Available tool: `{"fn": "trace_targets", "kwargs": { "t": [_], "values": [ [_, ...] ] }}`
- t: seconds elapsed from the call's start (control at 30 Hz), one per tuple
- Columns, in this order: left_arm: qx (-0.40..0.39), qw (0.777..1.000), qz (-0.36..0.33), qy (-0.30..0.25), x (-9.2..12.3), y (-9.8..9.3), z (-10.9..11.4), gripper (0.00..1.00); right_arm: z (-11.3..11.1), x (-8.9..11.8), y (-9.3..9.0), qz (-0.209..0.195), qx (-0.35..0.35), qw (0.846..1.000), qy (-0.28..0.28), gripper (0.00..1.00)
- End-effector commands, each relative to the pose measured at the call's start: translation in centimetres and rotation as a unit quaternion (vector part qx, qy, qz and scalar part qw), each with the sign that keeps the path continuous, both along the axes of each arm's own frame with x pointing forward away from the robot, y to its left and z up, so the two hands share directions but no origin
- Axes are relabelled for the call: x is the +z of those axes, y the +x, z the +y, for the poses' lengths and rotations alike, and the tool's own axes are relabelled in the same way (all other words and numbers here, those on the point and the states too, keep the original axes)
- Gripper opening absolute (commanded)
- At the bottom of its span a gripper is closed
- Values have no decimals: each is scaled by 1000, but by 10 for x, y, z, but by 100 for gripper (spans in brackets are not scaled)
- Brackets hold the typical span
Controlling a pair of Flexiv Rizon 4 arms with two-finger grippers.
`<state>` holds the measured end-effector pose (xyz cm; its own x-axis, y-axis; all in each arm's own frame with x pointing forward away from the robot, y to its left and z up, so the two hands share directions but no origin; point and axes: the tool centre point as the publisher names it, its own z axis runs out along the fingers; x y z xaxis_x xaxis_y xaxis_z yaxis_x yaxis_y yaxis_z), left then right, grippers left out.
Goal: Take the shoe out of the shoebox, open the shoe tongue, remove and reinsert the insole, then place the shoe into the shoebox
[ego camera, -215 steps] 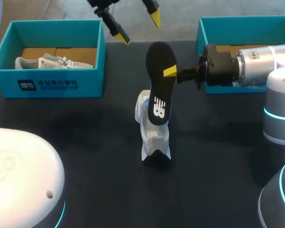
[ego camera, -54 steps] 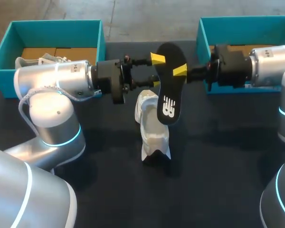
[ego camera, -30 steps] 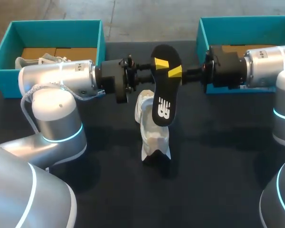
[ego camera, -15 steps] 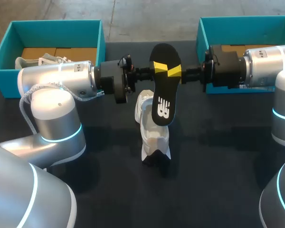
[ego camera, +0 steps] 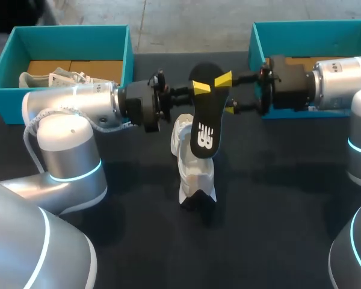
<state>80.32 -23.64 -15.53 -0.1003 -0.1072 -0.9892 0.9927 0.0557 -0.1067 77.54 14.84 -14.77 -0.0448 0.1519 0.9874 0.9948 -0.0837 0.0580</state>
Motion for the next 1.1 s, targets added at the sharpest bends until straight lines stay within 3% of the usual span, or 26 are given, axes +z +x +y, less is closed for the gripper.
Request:
{"fn": "trace_targets", "kwargs": {
  "t": [0.03, 0.33, 0.53, 0.87, 1.1],
  "values": [
    [6, 1000, 26, 0, 1, -18, 6, 0, -13, -1, -17, -6, -19, 1000, -8, 100],
    [5, 990, 138, -12, 1, -47, 14, 0, -33, -18, -39, -22, -36, 998, -37, 100],
    [3, 986, 167, -5, -3, -65, 22, 0, -39, -28, -52, -26, -40, 998, -43, 100],
    [6, 984, 177, 1, -7, -74, 32, 0, -43, -39, -68, -10, -44, 997, -59, 100],
    [6, 984, 177, 1, -7, -74, 32, 0, -42, -39, -69, -11, -41, 997, -71, 100]
  ]
}}
